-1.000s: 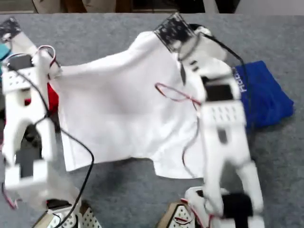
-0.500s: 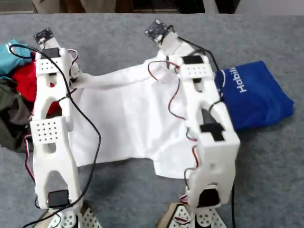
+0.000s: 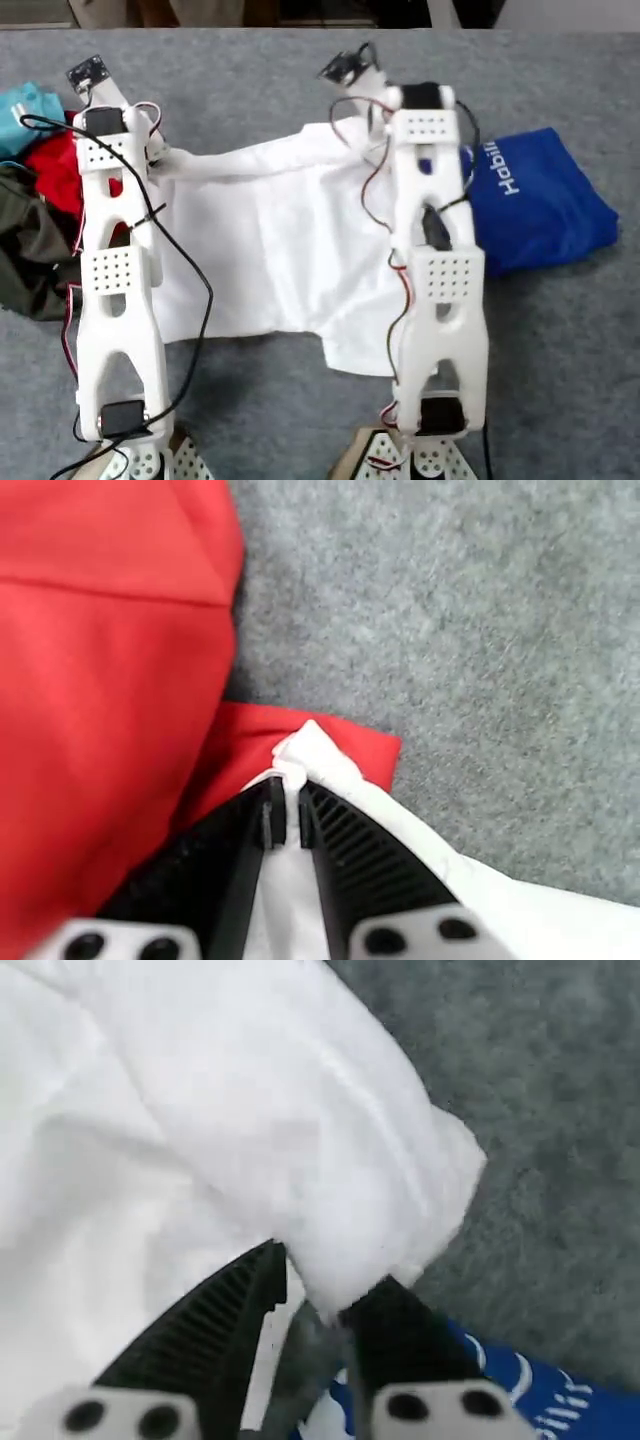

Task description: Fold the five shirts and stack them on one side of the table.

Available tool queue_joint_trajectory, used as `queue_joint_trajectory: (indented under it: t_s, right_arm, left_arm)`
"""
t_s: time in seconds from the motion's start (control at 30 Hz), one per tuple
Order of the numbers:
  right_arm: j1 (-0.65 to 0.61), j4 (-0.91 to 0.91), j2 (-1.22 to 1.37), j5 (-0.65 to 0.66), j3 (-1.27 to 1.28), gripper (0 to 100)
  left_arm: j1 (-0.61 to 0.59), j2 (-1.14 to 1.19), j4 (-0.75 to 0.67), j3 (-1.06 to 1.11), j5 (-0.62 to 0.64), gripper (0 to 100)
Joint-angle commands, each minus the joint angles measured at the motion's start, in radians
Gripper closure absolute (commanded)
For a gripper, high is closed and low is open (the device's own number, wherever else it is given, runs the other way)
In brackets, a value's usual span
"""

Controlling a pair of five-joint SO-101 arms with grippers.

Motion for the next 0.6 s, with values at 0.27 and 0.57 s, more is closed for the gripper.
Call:
queue_joint_trajectory:
  t_s: [0.27,0.57]
  right_arm:
    - [-0.016,-0.003,0.019,-0.192,-0.444,77.9]
    - [-0.016,-0.339,0.142,-0.698,-0.285,77.6]
  left_arm:
    - [-0.026,-0.008,0.006,-0.044,-0.002,98]
    - [-0.026,-0.008,0.008,-0.043,-0.002,98]
